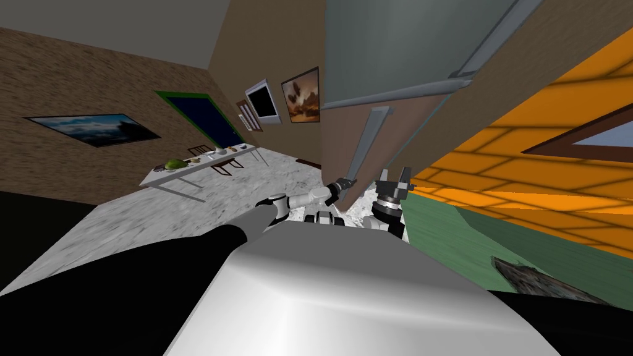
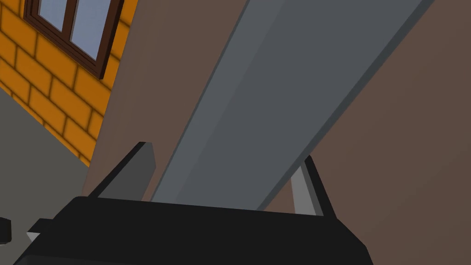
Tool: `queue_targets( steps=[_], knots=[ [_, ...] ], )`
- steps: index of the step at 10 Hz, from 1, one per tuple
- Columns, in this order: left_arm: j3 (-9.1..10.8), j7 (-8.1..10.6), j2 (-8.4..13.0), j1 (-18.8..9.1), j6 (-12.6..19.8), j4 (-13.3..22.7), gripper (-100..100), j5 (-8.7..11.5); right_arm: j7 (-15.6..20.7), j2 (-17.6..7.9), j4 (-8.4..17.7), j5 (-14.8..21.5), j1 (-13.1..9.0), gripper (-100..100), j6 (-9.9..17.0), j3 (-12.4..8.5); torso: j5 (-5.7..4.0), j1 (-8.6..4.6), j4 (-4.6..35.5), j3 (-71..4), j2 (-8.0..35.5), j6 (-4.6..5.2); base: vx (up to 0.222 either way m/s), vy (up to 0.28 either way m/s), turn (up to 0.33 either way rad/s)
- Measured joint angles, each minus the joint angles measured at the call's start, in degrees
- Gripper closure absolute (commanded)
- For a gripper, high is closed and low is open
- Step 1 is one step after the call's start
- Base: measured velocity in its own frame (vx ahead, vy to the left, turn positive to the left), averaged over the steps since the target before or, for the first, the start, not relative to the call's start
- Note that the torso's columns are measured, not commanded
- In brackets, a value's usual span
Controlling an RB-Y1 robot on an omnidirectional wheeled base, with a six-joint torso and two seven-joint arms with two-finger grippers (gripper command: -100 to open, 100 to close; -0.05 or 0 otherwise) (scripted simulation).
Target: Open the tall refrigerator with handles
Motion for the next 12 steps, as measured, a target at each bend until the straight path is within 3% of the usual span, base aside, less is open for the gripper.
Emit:
queue_targets(
  steps=[1,5,6,7,9,10,11,12],
  knots=[
    [-0.48,0.93,-0.19,-0.42,0.08,0.21,100,-0.28,0.0,0.01,0.0,0.0,0.0,0,0.0,0.01,-0.01,-0.24,0.04,-0.01,0.03,-0.02,0.006,0.222,0.044],
    [-5.72,7.15,-3.59,-6.69,0.82,4.61,100,-3.26,0.0,0.0,0.0,0.0,0.0,0,0.0,0.0,-0.06,-0.24,0.08,0.18,0.28,0.06,-0.003,0.219,0.0],
    [-6.28,8.37,-3.74,-7.23,0.88,4.88,100,-3.46,0.0,0.01,0.0,0.0,0.0,0,0.0,0.01,-0.12,-0.64,0.13,0.16,0.3,0.1,0.021,0.206,0.045],
    [-8.11,9.5,-4.59,-9.14,1.78,5.62,100,-3.76,0.0,0.0,0.0,0.0,0.0,0,0.0,0.0,-0.1,-0.25,0.09,0.23,0.36,0.2,-0.011,0.222,-0.012],
    [-8.9,12.43,-5.78,-10.69,1.29,7.5,100,-5.5,0.0,0.01,0.0,0.0,0.0,0,0.0,0.01,-0.1,-0.45,0.12,0.32,0.52,0.17,-0.002,0.068,0.0],
    [-9.02,12.63,-5.72,-10.65,1.22,7.63,100,-5.57,0.0,0.02,0.0,0.0,-0.01,0,0.0,0.02,-0.18,-0.63,0.08,0.28,0.46,0.2,-0.073,0.133,-0.34],
    [-7.22,11.55,-4.17,-9.79,-0.54,8.63,100,-4.43,0.0,0.01,0.0,0.0,-0.04,0,0.01,0.02,-0.25,-0.22,-0.17,0.24,0.26,0.02,-0.107,0.181,-0.446],
    [-5.88,9.39,-2.97,-10.16,-1.59,10.15,100,-1.4,0.0,0.0,0.01,0.0,-0.03,0,0.01,0.01,-0.21,-0.12,-0.29,0.1,0.06,0.09,-0.054,0.122,-0.374]
  ],
)
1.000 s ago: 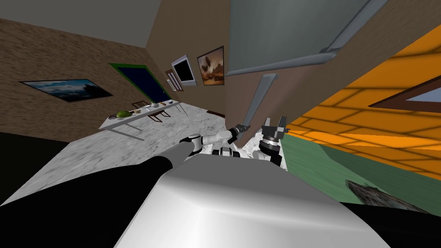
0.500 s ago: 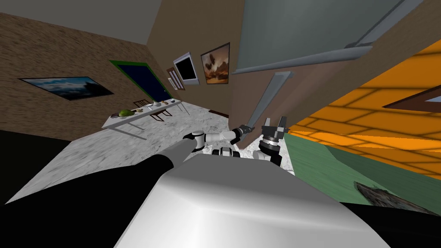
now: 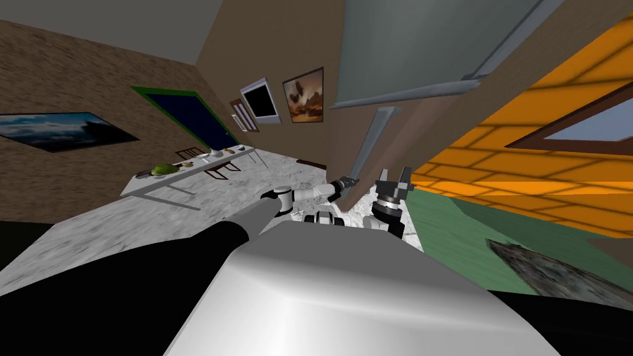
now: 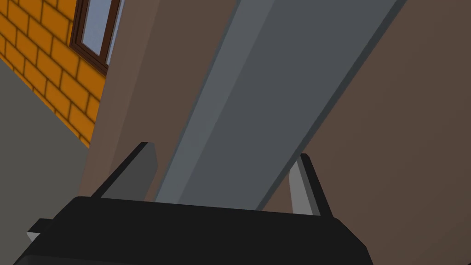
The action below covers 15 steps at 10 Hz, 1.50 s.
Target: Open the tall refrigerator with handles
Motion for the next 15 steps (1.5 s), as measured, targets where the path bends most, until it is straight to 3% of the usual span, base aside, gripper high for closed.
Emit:
queue_targets(
  steps=[2,3,4,6,7,8,9,11,12,13,15],
  knots=[
    [1.89,-1.38,0.94,0.69,-2.49,2.06,100,0.52,0.0,0.01,0.0,0.0,0.03,0,-0.01,0.0,-0.19,-0.64,-0.18,-0.17,-0.3,0.09,-0.041,0.082,-0.218],
    [2.46,-3.2,2.71,0.95,-2.82,2.01,100,3.62,0.0,0.01,0.0,0.0,0.0,0,0.0,0.01,-0.2,-0.4,-0.27,-0.14,-0.26,0.04,-0.105,0.148,-0.483],
    [4.68,-4.75,4.98,2.03,-4.81,2.67,100,4.64,0.0,0.0,0.0,0.0,0.0,0,0.0,0.0,-0.13,-0.18,-0.31,-0.21,-0.42,-0.1,-0.072,0.107,-0.274],
    [6.39,-5.93,5.16,1.94,-7.74,5.39,100,5.68,0.0,0.01,0.0,0.0,0.04,0,-0.01,0.0,-0.16,-0.59,-0.38,-0.35,-0.57,0.06,-0.013,0.018,-0.007],
    [7.07,-5.95,4.67,2.17,-9.03,6.61,100,5.22,0.0,0.02,-0.01,0.0,0.04,0,-0.01,0.0,-0.22,-0.68,-0.48,-0.41,-0.71,0.04,-0.1,0.101,-0.413],
    [8.79,-7.39,5.99,3.78,-10.18,7.26,100,6.35,0.0,0.01,-0.01,0.0,0.01,0,0.0,0.01,-0.11,-0.15,-0.49,-0.3,-0.51,0.02,-0.135,0.143,-0.586],
    [9.29,-8.8,8.45,2.88,-11.31,8.06,100,9.6,0.0,0.0,0.0,0.0,0.01,0,0.0,0.0,0.01,0.03,-0.24,-0.26,-0.45,-0.03,-0.075,0.086,-0.237],
    [11.64,-10.29,8.51,3.72,-14.71,11.04,100,10.01,0.0,0.01,0.0,0.0,0.04,0,-0.01,-0.01,-0.09,-0.37,-0.44,-0.46,-0.77,-0.09,-0.069,0.074,-0.145],
    [13.66,-11.61,9.23,4.4,-17.14,13.4,100,11.49,0.0,0.0,-0.01,0.0,0.01,0,0.0,0.0,-0.04,-0.01,-0.43,-0.43,-0.71,-0.13,-0.156,0.137,-0.423],
    [14.76,-13.14,11.59,5.59,-17.99,13.15,100,13.48,0.0,0.0,0.0,0.0,0.02,0,0.0,-0.01,0.04,0.07,-0.39,-0.35,-0.56,-0.13,-0.08,0.069,-0.355],
    [16.74,-14.89,12.56,5.95,-21.53,16.24,100,14.62,0.0,0.01,-0.01,0.0,0.05,0,-0.01,-0.01,-0.06,-0.42,-0.36,-0.53,-0.9,-0.03,-0.069,0.05,-0.265]
  ],
)
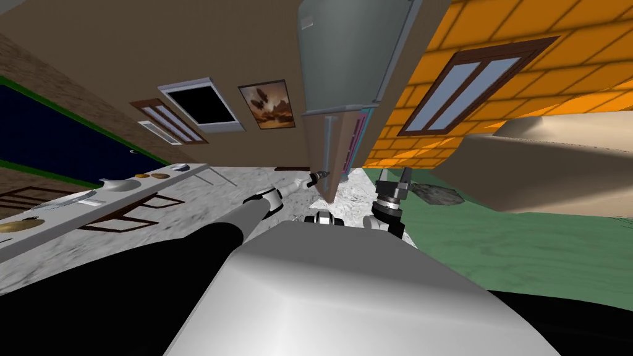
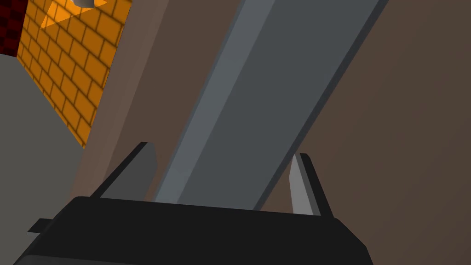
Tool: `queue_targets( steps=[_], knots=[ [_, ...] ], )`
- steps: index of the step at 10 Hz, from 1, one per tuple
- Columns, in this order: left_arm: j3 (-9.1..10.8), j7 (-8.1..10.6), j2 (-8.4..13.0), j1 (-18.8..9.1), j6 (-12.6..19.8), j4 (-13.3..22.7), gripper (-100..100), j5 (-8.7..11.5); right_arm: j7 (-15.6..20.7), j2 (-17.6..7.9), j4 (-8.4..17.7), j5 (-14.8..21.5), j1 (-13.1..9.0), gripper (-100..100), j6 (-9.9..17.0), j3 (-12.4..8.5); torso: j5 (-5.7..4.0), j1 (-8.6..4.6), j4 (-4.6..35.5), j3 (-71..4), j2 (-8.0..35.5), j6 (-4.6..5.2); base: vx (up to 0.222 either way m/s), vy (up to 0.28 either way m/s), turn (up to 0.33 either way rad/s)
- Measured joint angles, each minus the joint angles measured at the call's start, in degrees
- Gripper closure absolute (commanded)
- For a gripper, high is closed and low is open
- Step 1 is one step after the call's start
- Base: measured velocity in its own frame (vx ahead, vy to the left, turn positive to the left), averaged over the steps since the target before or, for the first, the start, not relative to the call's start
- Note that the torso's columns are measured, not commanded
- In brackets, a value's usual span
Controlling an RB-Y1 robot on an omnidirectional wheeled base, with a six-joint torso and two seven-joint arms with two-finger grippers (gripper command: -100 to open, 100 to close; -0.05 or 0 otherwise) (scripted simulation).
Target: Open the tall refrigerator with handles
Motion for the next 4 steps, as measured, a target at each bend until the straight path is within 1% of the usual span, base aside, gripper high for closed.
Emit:
queue_targets(
  steps=[1,2,3,4],
  knots=[
    [4.23,-2.81,-1.28,1.41,-3.91,5.06,100,0.48,0.0,0.0,0.0,0.0,-0.04,0,0.0,0.01,0.08,0.35,-0.01,0.09,0.17,-0.01,-0.133,0.113,-0.414],
    [4.44,-4.03,0.9,1.61,-4.95,4.86,100,2.23,0.0,-0.01,0.0,0.0,-0.01,0,0.0,-0.01,0.19,0.51,0.07,0.26,0.5,0.03,-0.077,0.065,-0.274],
    [5.55,-5.22,1.02,1.57,-6.43,6.96,100,3.54,0.0,-0.01,0.0,0.0,-0.01,0,0.0,0.0,0.14,0.34,0.1,0.24,0.39,-0.01,-0.036,0.016,-0.063],
    [5.2,-5.4,2.07,1.6,-6.69,6.73,100,4.33,0.0,0.0,0.0,0.0,0.01,0,0.0,-0.01,0.08,0.22,0.19,0.18,0.33,-0.08,-0.008,-0.006,0.037]
  ],
)
